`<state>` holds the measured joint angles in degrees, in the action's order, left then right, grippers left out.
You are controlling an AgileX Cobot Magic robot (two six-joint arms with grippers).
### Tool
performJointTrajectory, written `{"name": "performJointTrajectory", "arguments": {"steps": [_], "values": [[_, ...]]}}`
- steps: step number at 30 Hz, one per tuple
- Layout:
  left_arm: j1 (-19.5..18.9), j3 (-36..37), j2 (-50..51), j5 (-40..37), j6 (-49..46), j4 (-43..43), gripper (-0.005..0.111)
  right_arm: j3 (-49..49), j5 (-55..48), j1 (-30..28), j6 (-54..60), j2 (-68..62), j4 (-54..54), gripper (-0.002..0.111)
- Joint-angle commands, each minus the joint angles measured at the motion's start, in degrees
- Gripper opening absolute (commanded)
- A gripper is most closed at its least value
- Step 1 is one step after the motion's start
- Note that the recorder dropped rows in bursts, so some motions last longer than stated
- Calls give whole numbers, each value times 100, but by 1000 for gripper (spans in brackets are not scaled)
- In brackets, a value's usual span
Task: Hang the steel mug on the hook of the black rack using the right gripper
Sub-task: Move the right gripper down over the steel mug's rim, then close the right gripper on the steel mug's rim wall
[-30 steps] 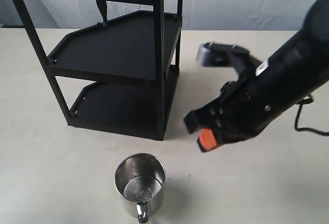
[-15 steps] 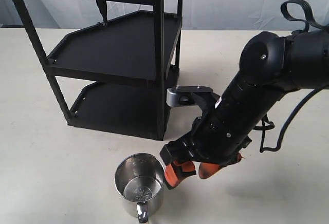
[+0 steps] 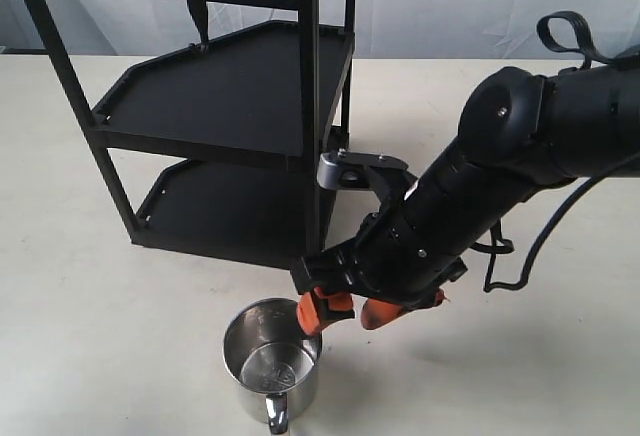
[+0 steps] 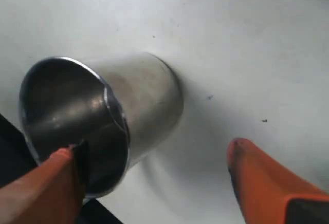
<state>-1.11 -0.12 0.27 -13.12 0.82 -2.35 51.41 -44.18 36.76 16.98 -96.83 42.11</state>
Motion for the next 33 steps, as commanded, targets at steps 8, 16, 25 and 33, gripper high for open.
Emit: {"name": "performJointTrajectory", "arguments": {"steps": [8, 16, 25, 33], "values": [[7, 12, -27, -11, 14, -14, 1, 33, 341, 53, 156, -299, 357, 72], [7, 12, -27, -11, 14, -14, 1, 33, 753, 334, 156, -491, 474, 72], [7, 12, -27, -11, 14, -14, 1, 33, 870, 334, 156, -491, 449, 72], [7, 12, -27, -11, 14, -14, 1, 33, 744, 334, 143, -741, 451, 72]]}}
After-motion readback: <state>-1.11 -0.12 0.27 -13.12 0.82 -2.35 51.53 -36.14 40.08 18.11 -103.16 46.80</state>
